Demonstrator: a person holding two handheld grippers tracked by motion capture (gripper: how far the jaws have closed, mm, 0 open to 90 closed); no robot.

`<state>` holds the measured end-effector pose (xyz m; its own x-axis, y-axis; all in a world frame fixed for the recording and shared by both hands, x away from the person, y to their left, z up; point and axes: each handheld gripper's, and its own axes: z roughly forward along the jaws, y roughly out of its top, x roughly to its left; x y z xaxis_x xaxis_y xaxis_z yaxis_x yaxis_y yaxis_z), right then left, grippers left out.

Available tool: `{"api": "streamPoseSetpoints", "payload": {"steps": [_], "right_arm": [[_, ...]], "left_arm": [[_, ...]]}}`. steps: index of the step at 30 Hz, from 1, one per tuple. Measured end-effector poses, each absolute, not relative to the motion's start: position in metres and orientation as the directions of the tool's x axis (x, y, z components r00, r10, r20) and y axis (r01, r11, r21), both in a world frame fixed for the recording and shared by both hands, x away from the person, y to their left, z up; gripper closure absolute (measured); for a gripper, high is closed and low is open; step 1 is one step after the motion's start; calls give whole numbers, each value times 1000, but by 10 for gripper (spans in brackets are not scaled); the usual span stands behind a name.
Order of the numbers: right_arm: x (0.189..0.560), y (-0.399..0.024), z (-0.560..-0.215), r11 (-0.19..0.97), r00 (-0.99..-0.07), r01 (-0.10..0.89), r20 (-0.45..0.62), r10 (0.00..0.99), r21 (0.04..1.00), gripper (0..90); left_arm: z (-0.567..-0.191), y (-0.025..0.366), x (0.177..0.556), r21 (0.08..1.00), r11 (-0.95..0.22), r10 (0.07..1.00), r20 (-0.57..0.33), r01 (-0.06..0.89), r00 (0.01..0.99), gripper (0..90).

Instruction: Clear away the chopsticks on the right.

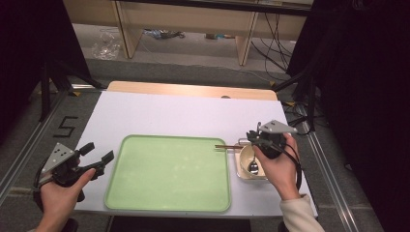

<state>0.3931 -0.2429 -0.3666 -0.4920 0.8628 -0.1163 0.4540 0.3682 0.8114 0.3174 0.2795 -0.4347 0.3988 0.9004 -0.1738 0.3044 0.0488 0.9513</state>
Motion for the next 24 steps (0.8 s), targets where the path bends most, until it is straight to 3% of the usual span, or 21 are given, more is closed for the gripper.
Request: {"api": "streamPoseSetpoints", "payload": {"steps": [3, 10, 13, 15, 24], "right_arm": [[416, -231, -358, 356, -498, 577, -29, 867, 735, 896], [459, -208, -374, 412, -465, 717, -56, 884, 562, 900], [470, -205, -381, 397, -435, 763, -49, 899, 511, 900], [483, -199, -392, 342, -375, 842, -3, 927, 417, 900], [496, -192, -413, 327, -345, 908, 26, 938, 262, 900]], "left_arm": [[-435, 279, 317, 951, 50, 900, -175, 305, 399, 202], [-435, 277, 317, 948, 50, 904, -177, 315, 390, 210], [-435, 274, 317, 942, 65, 908, -192, 329, 373, 211], [-434, 273, 318, 943, 59, 906, -188, 326, 379, 211], [-434, 274, 317, 943, 61, 907, -190, 328, 376, 212]]}}
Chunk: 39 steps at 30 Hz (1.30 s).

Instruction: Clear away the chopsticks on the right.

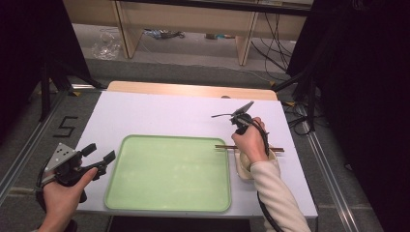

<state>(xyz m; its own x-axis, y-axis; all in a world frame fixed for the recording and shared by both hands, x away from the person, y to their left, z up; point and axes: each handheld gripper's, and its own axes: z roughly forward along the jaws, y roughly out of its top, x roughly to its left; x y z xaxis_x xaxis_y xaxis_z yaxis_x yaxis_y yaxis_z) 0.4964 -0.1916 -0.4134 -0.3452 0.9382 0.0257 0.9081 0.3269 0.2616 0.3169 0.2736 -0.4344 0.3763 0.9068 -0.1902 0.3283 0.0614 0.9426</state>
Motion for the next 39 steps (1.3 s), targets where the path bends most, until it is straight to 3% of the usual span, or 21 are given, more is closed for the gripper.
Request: {"api": "streamPoseSetpoints", "payload": {"steps": [3, 7, 8, 9, 11, 25, 39], "right_arm": [[501, -193, -420, 371, -390, 897, 36, 920, 239, 900], [502, -192, -422, 348, -356, 909, -8, 934, 229, 900], [506, -197, -424, 438, -444, 863, -35, 895, 252, 900], [503, -192, -424, 352, -359, 909, -11, 933, 225, 900], [504, -191, -426, 343, -348, 914, -17, 937, 218, 900], [508, -190, -429, 374, -380, 904, -8, 925, 209, 900], [508, -187, -429, 347, -347, 913, -37, 937, 216, 900]], "left_arm": [[-436, 272, 316, 938, 57, 905, -193, 341, 380, 218], [-436, 271, 316, 937, 58, 902, -197, 344, 385, 220], [-436, 271, 316, 937, 59, 902, -198, 344, 384, 221], [-436, 271, 316, 937, 61, 902, -199, 343, 384, 221], [-436, 272, 316, 938, 61, 902, -199, 342, 383, 222], [-435, 272, 316, 940, 72, 900, -206, 334, 384, 229], [-435, 272, 316, 939, 73, 899, -208, 335, 386, 237]]}}
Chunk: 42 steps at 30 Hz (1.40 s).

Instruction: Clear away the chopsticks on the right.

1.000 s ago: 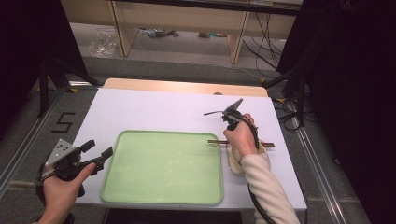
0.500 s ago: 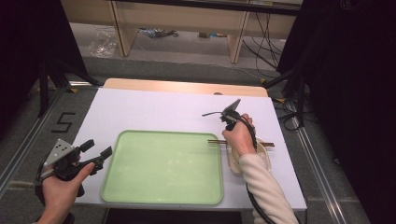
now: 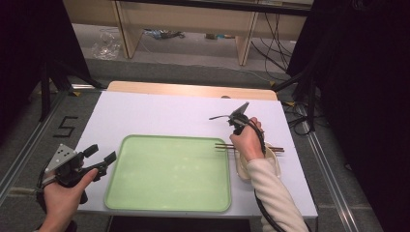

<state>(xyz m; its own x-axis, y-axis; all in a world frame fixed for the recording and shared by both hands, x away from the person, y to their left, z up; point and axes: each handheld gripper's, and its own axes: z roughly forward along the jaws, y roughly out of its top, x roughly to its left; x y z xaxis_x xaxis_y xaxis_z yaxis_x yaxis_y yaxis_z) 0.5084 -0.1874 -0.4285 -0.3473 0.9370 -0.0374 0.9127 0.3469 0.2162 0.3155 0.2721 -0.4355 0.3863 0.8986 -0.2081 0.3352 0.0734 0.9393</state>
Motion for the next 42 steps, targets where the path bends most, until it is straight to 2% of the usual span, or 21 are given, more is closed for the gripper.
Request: {"api": "streamPoseSetpoints", "payload": {"steps": [8, 13, 18, 23, 24, 25, 26, 28, 29, 30, 31, 33, 34, 35, 37, 39, 41, 42], "right_arm": [[508, -187, -430, 326, -324, 913, -47, 945, 244, 900], [510, -190, -429, 354, -353, 905, -45, 934, 235, 900], [510, -190, -429, 322, -330, 919, -2, 944, 227, 900], [507, -189, -422, 370, -372, 893, -42, 927, 257, 878], [508, -187, -418, 418, -420, 858, -61, 906, 299, 826], [508, -187, -418, 418, -420, 858, -61, 906, 299, 826], [509, -188, -417, 474, -481, 822, -62, 875, 315, 789], [507, -182, -414, 607, -583, 729, -179, 793, 315, 748], [506, -177, -413, 778, -728, 568, -277, 627, 269, 707], [506, -175, -412, 822, -772, 512, -286, 568, 250, 685], [506, -175, -412, 822, -772, 512, -286, 568, 250, 685], [505, -170, -412, 906, -858, 383, -295, 421, 181, 682], [506, -169, -413, 924, -871, 349, -309, 381, 156, 683], [509, -169, -413, 956, -896, 278, -333, 295, 98, 683], [512, -165, -416, 973, -918, 225, -325, 226, 44, 686], [513, -164, -417, 976, -923, 216, -320, 213, 27, 685], [515, -161, -422, 989, -940, 147, -313, 139, -3, 688], [515, -160, -423, 988, -942, 153, -304, 145, -3, 689]], "left_arm": [[-435, 272, 316, 939, 74, 898, -209, 335, 386, 239], [-436, 272, 316, 939, 74, 898, -209, 336, 387, 240], [-436, 273, 316, 939, 74, 898, -209, 336, 387, 240], [-436, 273, 316, 939, 75, 898, -209, 335, 387, 241], [-436, 273, 316, 939, 75, 898, -210, 336, 386, 242], [-436, 273, 316, 939, 76, 898, -211, 335, 387, 242], [-435, 274, 316, 939, 74, 899, -208, 335, 386, 241], [-435, 274, 316, 940, 75, 898, -209, 334, 387, 242], [-436, 274, 316, 939, 73, 899, -208, 335, 386, 242], [-436, 274, 316, 938, 76, 899, -211, 337, 383, 241], [-436, 274, 315, 938, 77, 900, -211, 338, 381, 241], [-436, 275, 316, 939, 80, 901, -212, 335, 379, 241], [-436, 275, 316, 939, 80, 900, -212, 334, 380, 242], [-436, 275, 316, 939, 80, 900, -212, 335, 380, 242], [-436, 274, 316, 938, 82, 899, -216, 338, 380, 242], [-436, 275, 316, 938, 81, 900, -215, 337, 380, 243], [-436, 275, 316, 939, 81, 900, -213, 334, 381, 243], [-436, 275, 316, 939, 83, 900, -215, 335, 380, 242]]}}
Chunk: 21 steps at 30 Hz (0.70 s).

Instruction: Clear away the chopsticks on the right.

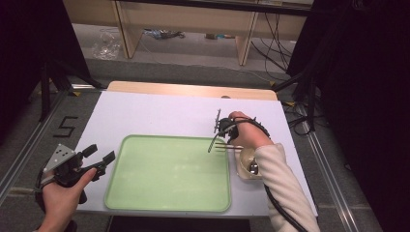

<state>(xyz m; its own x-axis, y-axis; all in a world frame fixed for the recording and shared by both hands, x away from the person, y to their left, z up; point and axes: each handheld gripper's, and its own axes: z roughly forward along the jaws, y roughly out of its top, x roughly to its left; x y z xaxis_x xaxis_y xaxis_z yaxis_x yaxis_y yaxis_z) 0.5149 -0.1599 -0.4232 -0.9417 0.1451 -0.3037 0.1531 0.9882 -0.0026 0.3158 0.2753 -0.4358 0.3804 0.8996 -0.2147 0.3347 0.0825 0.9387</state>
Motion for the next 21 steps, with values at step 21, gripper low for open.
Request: {"api": "streamPoseSetpoints", "payload": {"steps": [21], "right_arm": [[521, -155, -436, 992, -964, 106, -251, 86, -68, 745]], "left_arm": [[-436, 277, 316, 937, 89, 901, -221, 339, 374, 247]]}}
